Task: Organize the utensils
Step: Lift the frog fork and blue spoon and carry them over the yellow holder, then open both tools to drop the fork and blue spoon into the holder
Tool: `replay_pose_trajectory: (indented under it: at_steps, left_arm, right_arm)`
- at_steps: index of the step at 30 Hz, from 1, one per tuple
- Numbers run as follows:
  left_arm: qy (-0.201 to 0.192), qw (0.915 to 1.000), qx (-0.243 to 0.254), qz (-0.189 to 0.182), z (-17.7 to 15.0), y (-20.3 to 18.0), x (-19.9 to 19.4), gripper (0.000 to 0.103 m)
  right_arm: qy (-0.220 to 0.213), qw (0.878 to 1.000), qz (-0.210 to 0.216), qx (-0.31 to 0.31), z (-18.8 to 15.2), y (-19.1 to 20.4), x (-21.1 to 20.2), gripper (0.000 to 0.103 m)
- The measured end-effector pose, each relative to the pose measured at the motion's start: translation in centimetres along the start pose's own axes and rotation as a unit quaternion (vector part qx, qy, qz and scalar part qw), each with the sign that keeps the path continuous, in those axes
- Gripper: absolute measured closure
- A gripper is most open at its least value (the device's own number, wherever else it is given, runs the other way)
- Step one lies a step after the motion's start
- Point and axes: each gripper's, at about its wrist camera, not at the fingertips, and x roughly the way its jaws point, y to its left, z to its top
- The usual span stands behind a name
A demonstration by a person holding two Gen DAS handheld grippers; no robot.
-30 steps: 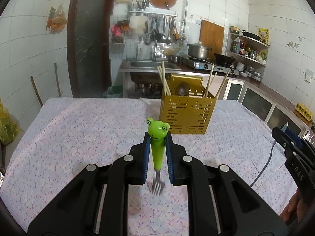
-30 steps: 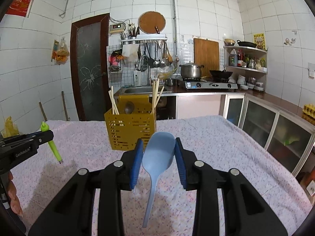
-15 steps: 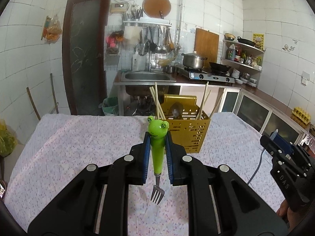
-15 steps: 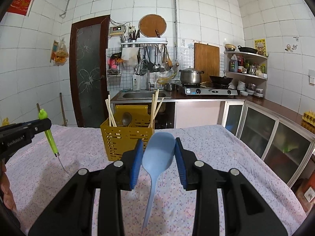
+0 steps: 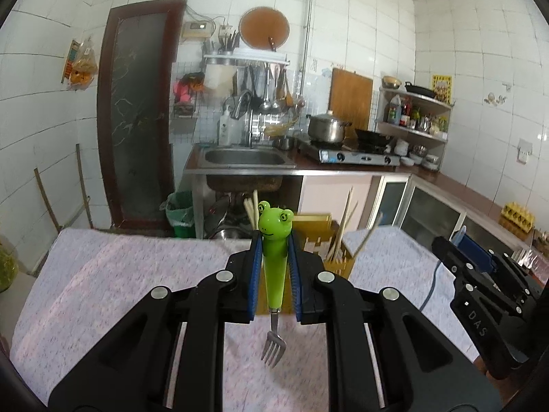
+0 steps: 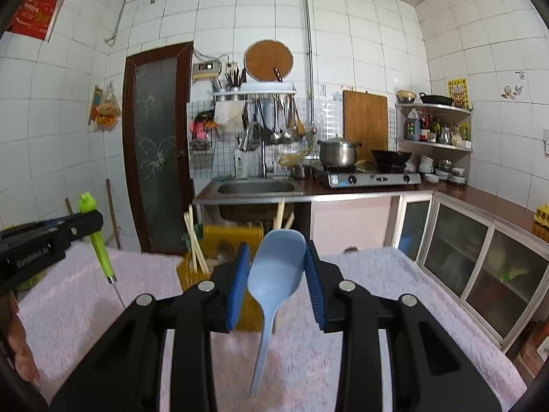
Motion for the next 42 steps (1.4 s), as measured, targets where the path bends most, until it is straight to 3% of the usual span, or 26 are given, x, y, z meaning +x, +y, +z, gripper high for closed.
replay_pose_trajectory:
  at_steps: [7, 16, 25, 35, 36, 38, 40, 41, 42]
  left_arm:
    - [-0.029, 0.9996, 0.000, -0.004, 4.3, -0.5, 3.0, 0.089]
    - [-0.047, 0.9987, -0.013, -0.014, 7.0, -0.6, 8.9, 0.089]
    - [-0.012, 0.9994, -0.024, -0.020, 4.7, 0.4, 14.9, 0.089]
    - [0.034, 0.9991, -0.026, 0.003, 1.5, 2.3, 17.2, 0.089]
    - [0.040, 0.9988, -0.027, 0.003, 1.5, 2.5, 17.1, 0.089]
    - [0.049, 0.9984, -0.027, 0.001, 1.7, 2.7, 16.5, 0.089]
    - [0.049, 0.9986, -0.020, 0.002, 1.9, 2.7, 15.2, 0.085]
    - [0.042, 0.9990, -0.016, 0.006, 2.1, 2.7, 14.1, 0.073]
    - [0.034, 0.9993, -0.013, 0.011, 2.2, 2.6, 13.0, 0.055]
  right_arm:
    - [-0.029, 1.000, 0.007, 0.001, 4.5, 1.0, 4.1, 0.071]
    - [-0.040, 0.999, 0.001, -0.011, 5.7, 2.6, 10.9, 0.071]
    - [-0.020, 0.999, -0.011, -0.026, 3.3, 3.3, 15.4, 0.071]
    - [0.029, 0.999, -0.030, -0.033, 0.4, 2.5, 17.1, 0.070]
    - [0.034, 0.998, -0.034, -0.033, 0.5, 2.5, 17.1, 0.069]
    - [0.045, 0.998, -0.038, -0.031, 0.7, 2.1, 16.5, 0.048]
    - [0.045, 0.998, -0.043, -0.026, 1.2, 1.6, 15.2, 0.045]
    - [0.046, 0.998, -0.047, -0.025, 1.4, 1.2, 14.3, 0.042]
    - [0.051, 0.997, -0.048, -0.025, 1.6, 0.8, 13.3, 0.038]
